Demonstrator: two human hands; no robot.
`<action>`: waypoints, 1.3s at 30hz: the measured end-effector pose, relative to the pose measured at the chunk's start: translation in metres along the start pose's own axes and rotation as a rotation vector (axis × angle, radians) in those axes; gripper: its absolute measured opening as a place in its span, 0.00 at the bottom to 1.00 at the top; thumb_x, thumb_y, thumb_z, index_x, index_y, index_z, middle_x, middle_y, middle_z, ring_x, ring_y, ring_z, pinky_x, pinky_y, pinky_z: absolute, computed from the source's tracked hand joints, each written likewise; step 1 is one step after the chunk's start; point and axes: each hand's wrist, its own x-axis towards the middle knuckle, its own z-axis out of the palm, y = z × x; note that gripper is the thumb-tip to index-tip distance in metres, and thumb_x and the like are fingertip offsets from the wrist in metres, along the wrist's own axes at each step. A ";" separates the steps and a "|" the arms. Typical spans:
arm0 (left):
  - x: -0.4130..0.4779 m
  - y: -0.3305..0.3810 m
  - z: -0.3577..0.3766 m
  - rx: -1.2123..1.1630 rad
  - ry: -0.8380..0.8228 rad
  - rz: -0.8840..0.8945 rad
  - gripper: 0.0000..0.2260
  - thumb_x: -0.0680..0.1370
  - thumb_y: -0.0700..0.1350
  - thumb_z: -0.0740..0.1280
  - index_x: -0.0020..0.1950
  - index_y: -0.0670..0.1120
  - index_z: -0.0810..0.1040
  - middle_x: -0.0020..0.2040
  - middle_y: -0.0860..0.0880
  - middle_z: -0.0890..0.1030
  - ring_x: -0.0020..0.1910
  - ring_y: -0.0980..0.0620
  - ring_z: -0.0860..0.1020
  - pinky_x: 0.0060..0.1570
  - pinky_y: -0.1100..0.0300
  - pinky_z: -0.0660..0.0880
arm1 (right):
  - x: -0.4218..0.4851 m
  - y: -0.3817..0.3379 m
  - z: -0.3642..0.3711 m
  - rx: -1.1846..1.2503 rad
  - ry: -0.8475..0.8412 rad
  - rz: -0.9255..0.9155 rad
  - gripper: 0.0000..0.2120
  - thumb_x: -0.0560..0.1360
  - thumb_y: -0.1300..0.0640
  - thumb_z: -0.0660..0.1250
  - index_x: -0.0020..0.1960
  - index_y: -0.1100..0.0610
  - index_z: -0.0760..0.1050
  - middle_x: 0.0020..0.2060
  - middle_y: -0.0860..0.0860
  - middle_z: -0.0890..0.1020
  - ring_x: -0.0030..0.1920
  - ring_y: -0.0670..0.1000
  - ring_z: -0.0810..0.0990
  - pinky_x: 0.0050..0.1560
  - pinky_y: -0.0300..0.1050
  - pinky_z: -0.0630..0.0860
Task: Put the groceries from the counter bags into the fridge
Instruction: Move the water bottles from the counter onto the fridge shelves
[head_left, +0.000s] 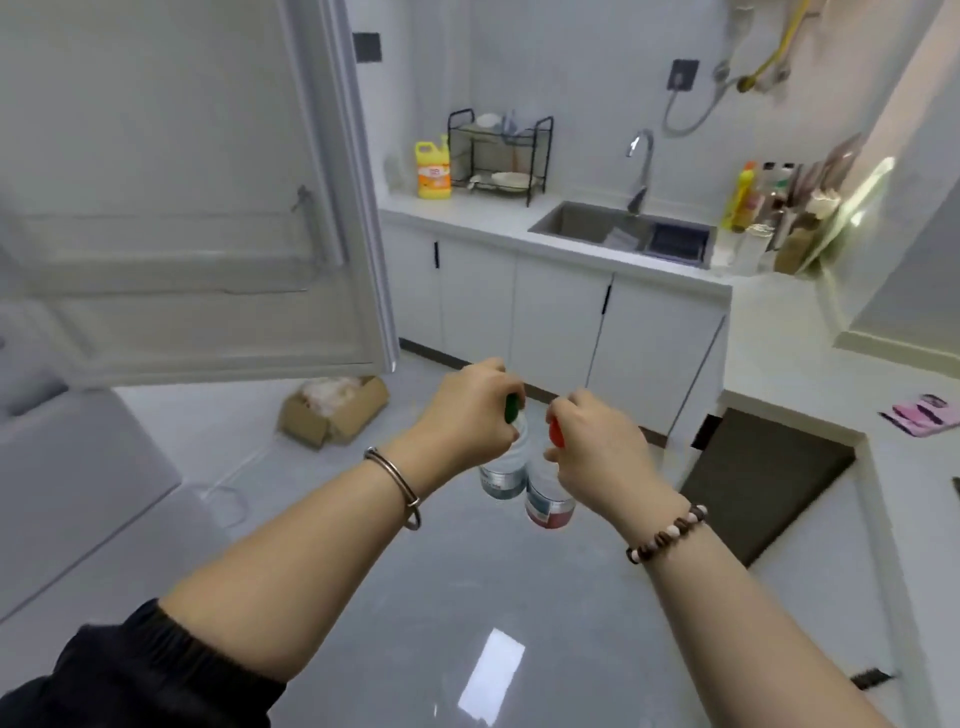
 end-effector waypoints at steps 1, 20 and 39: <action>-0.006 -0.013 -0.005 0.016 0.008 -0.051 0.08 0.72 0.40 0.69 0.51 0.45 0.80 0.47 0.50 0.74 0.44 0.52 0.73 0.37 0.68 0.62 | 0.009 -0.011 0.004 -0.027 -0.009 -0.066 0.10 0.76 0.54 0.65 0.54 0.56 0.70 0.50 0.52 0.72 0.45 0.54 0.72 0.39 0.45 0.65; -0.167 -0.196 -0.128 0.306 0.491 -0.645 0.10 0.72 0.41 0.70 0.52 0.44 0.79 0.51 0.49 0.75 0.45 0.47 0.76 0.40 0.62 0.66 | 0.092 -0.292 0.035 0.212 0.002 -0.715 0.07 0.74 0.63 0.63 0.52 0.58 0.71 0.47 0.52 0.70 0.34 0.54 0.67 0.29 0.42 0.60; -0.225 -0.388 -0.290 0.590 0.913 -0.326 0.12 0.62 0.32 0.76 0.43 0.39 0.79 0.41 0.44 0.75 0.28 0.46 0.73 0.26 0.55 0.74 | 0.180 -0.537 0.034 0.733 0.656 -0.880 0.12 0.63 0.73 0.73 0.43 0.63 0.75 0.39 0.56 0.75 0.29 0.56 0.73 0.25 0.45 0.71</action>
